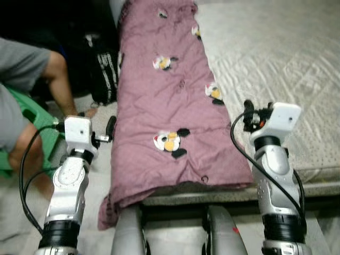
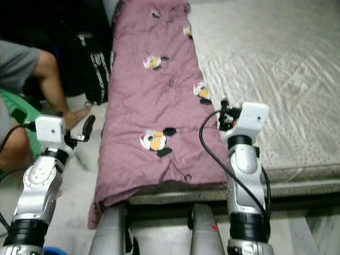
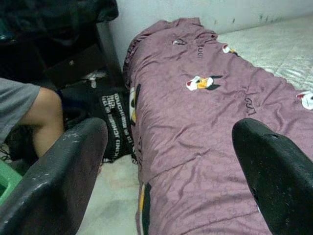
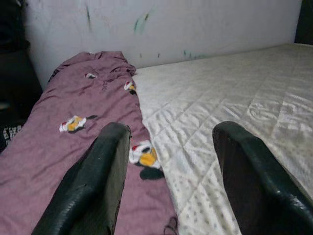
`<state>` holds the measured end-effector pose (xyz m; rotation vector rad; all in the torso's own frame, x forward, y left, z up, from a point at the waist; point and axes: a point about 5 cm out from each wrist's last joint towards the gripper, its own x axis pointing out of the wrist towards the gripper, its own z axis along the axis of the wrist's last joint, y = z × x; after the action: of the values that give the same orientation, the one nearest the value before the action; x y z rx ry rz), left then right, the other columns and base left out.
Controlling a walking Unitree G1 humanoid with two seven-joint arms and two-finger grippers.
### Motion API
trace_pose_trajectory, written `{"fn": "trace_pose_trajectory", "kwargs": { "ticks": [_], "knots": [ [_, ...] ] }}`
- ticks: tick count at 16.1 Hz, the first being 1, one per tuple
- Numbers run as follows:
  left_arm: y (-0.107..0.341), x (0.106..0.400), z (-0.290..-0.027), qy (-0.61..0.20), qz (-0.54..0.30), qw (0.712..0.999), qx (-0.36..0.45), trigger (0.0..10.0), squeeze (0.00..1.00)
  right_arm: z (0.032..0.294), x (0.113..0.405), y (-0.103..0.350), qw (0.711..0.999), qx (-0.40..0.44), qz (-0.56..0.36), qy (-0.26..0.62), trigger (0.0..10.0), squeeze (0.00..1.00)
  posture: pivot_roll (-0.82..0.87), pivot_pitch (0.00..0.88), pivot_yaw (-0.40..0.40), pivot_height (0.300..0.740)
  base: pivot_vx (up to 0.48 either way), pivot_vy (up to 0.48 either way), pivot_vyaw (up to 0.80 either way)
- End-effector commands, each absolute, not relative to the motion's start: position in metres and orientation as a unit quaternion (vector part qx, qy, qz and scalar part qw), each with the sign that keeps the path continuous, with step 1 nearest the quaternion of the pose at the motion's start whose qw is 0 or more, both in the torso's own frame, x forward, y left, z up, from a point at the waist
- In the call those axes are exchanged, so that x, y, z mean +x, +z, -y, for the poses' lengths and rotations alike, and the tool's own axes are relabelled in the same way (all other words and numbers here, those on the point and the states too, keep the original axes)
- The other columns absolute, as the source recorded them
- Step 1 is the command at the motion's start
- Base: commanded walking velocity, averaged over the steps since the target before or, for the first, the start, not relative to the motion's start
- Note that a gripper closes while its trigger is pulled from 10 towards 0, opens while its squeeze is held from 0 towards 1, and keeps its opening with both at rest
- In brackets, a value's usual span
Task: Clean up the room
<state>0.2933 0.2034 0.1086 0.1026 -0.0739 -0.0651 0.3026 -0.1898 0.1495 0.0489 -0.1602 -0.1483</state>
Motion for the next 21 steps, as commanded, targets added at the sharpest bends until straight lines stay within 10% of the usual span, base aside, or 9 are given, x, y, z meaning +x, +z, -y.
{"fn": "trace_pose_trajectory", "kwargs": {
  "ticks": [1,21],
  "knots": [
    [0.113,0.292,-0.206,-0.026,0.042,0.997,0.056,10.0,0.00,0.191,0.303,0.154,0.992,0.023,0.094,-0.083,10.0,0.00,-0.08,0.000,0.112,0.695,0.000,0.000,0.00],
    [0.084,0.293,-0.200,-0.022,-0.020,0.998,0.051,10.0,0.00,0.191,0.280,0.105,0.994,0.025,0.025,-0.106,10.0,0.00,-0.08,0.000,0.126,0.740,0.000,0.000,0.00]
  ]
}}
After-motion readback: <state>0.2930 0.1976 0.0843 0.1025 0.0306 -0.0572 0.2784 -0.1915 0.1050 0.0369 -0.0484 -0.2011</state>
